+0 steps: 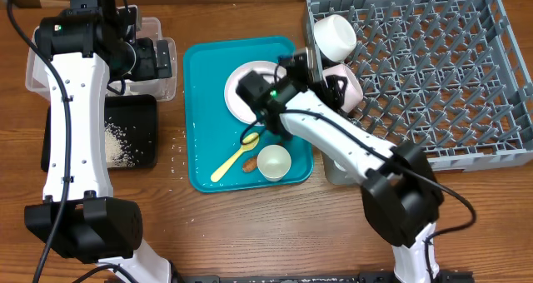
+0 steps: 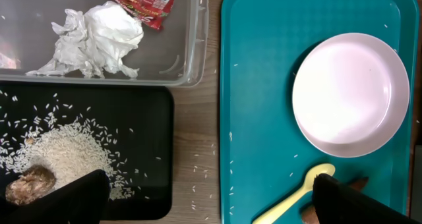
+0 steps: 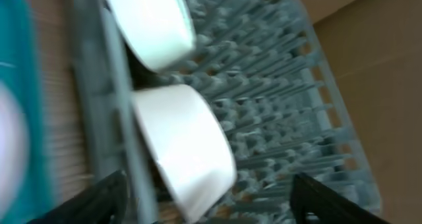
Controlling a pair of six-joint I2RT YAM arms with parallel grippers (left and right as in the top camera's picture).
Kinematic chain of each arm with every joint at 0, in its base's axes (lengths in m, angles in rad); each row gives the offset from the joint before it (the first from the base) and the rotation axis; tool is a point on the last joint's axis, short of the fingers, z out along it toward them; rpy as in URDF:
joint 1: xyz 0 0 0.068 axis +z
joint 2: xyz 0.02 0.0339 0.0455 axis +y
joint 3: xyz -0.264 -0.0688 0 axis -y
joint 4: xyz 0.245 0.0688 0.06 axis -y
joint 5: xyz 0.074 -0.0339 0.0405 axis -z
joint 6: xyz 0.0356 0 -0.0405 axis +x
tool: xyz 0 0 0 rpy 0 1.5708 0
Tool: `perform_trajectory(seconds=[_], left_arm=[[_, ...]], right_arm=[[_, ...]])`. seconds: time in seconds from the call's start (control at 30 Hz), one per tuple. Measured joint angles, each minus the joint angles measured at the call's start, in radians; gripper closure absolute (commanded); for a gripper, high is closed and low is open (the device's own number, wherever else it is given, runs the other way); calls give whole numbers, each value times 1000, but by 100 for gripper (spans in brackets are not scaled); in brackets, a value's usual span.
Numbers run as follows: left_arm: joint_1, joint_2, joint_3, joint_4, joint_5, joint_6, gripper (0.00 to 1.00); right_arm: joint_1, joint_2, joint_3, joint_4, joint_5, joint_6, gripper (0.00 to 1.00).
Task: Sort waste into correct bins and load items into the dishwasher
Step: 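Reach the right gripper back to the white plate and grasp its rim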
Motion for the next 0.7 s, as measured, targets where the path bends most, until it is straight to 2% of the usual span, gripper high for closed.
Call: perform_trajectory(seconds=[0.03, 0.07, 0.2, 0.33, 0.47, 0.7], left_arm=[[0, 0, 0, 0, 0, 0, 0], [0, 0, 0, 0, 0, 0, 0], [0, 0, 0, 0, 0, 0, 0], [0, 0, 0, 0, 0, 0, 0], [0, 0, 0, 0, 0, 0, 0], [0, 0, 0, 0, 0, 0, 0]], right_arm=[[0, -15, 36, 0, -59, -12, 1], [0, -31, 70, 1, -122, -27, 0], [-1, -113, 179, 9, -417, -91, 0], [-1, -170, 206, 19, -657, -134, 1], [-1, -161, 192, 46, -789, -130, 9], [-1, -119, 102, 133, -861, -7, 28]])
